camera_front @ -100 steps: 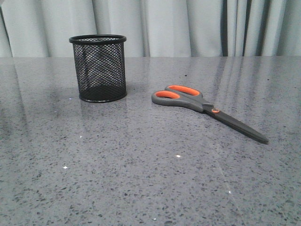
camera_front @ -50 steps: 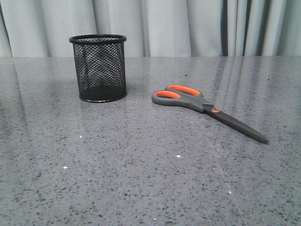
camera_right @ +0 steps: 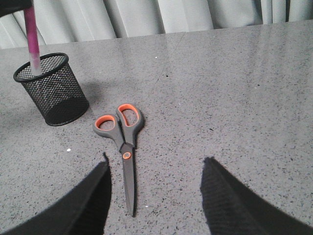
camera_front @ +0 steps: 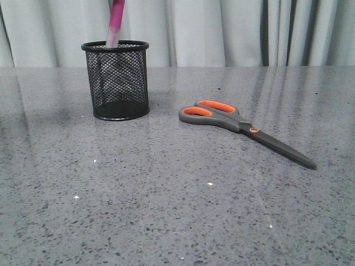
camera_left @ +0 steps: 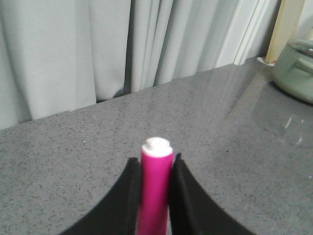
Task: Put pen and scissors into bin
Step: 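Lift the pink marker upright and carry it above the mesh cup, then lower the marker into the mesh cup and open the left gripper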
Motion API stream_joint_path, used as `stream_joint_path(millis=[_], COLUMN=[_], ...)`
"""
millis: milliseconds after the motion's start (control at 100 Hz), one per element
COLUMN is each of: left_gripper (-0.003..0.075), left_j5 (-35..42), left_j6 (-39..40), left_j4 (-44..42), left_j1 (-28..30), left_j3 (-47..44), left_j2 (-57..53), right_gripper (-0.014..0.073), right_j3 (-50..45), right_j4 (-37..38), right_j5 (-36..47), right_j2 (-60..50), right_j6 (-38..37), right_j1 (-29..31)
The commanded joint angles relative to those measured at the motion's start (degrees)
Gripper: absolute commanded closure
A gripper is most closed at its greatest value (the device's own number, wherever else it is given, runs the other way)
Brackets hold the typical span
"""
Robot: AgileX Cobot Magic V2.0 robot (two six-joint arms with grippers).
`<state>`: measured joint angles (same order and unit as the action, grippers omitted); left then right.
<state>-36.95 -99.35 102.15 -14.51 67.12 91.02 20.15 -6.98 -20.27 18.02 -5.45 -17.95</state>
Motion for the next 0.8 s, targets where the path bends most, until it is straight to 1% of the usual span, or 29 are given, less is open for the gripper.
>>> stream_joint_path(millis=[0, 60, 270, 380, 550, 590, 640, 690, 720, 740, 790], left_gripper=[0.0741, 0.0741, 0.0741, 0.0741, 0.0735, 0.0708, 0.0649, 0.0565, 0.0495, 0.0466, 0.0358], left_j5=[-2.07, -1.94, -1.54, -2.59, -2.59, -2.36, -2.36, -2.79, -3.14, -3.35, -3.52], left_j6=[-2.80, -4.13, -4.13, -4.00, -3.91, -3.91, -3.76, -3.04, -2.43, -2.29, -1.07], left_j4=[4.98, 4.98, 4.98, 4.98, 4.98, 4.98, 4.98, 4.98, 4.98, 4.98, 4.98], left_j1=[-0.09, -0.09, -0.09, -0.09, -0.09, -0.09, -0.09, -0.09, -0.09, -0.09, -0.09], left_j3=[1.71, 1.71, 1.80, 1.80, 1.83, 1.83, 1.83, 1.83, 1.83, 1.83, 1.83], left_j2=[-1.40, -0.99, 1.25, 2.73, 2.99, 2.88, 2.77, 2.67, 2.67, 2.67, 2.56], right_gripper=[0.0223, 0.0223, 0.0223, 0.0223, 0.0223, 0.0223, 0.0223, 0.0223, 0.0223, 0.0223, 0.0223], right_j3=[2.21, 2.21, 2.21, 2.21, 2.21, 2.21, 2.21, 2.21, 2.21, 2.21, 2.21], right_j4=[0.85, 0.96, 1.09, 1.09, 1.48, 1.78, 2.42, 3.06, 3.34, 3.57, 3.70], right_j5=[4.61, 4.61, 4.50, 4.38, 3.91, 3.80, 3.58, 2.62, 1.91, 1.30, -0.17], right_j2=[1.32, 1.55, 2.59, 2.59, 2.59, 2.59, 2.59, 2.59, 2.59, 2.59, 2.59], right_j6=[0.38, 0.38, 0.38, 0.38, 0.38, 0.38, 0.38, 0.38, 0.38, 0.38, 0.38], right_j1=[0.02, 0.02, 0.02, 0.02, 0.02, 0.02, 0.02, 0.02, 0.02, 0.02, 0.02])
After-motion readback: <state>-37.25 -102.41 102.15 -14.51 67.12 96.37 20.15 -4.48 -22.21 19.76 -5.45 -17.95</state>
